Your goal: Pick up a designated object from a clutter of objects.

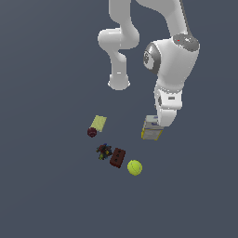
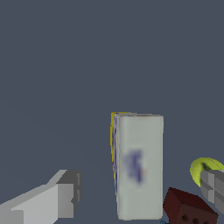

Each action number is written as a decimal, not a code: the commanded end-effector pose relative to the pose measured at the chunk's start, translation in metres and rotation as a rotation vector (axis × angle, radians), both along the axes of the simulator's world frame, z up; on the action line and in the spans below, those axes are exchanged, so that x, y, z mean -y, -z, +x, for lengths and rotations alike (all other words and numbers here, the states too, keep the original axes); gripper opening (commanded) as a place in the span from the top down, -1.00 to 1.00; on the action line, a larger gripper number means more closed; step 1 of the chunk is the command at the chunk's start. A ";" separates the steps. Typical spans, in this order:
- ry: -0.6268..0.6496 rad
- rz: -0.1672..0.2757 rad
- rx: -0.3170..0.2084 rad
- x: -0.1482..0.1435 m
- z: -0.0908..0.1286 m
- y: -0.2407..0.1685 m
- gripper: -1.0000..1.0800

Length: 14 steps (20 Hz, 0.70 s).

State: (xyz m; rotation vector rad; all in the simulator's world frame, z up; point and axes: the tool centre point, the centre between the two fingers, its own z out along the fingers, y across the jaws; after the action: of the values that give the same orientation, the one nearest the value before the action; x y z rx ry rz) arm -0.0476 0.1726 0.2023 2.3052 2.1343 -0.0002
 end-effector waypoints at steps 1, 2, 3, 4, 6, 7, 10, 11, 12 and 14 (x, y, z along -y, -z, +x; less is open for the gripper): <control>0.000 0.000 0.000 0.000 0.000 0.001 -0.92; 0.000 0.000 0.000 0.000 0.000 0.002 -0.92; -0.001 0.000 0.000 0.000 0.000 0.004 -0.92; -0.001 0.000 0.000 0.000 0.000 0.007 -0.92; -0.002 0.000 0.000 0.000 -0.001 0.014 -0.92; -0.002 0.000 0.000 0.000 -0.001 0.018 -0.92; -0.003 0.001 0.000 0.000 -0.001 0.032 -0.92; -0.004 0.001 0.000 0.000 -0.001 0.036 -0.92; -0.004 0.001 0.000 0.000 -0.001 0.040 -0.92; -0.005 0.001 0.000 0.000 -0.001 0.046 -0.92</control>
State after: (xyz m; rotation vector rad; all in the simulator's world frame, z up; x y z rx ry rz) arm -0.0490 0.1728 0.1613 2.3015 2.1401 -0.0007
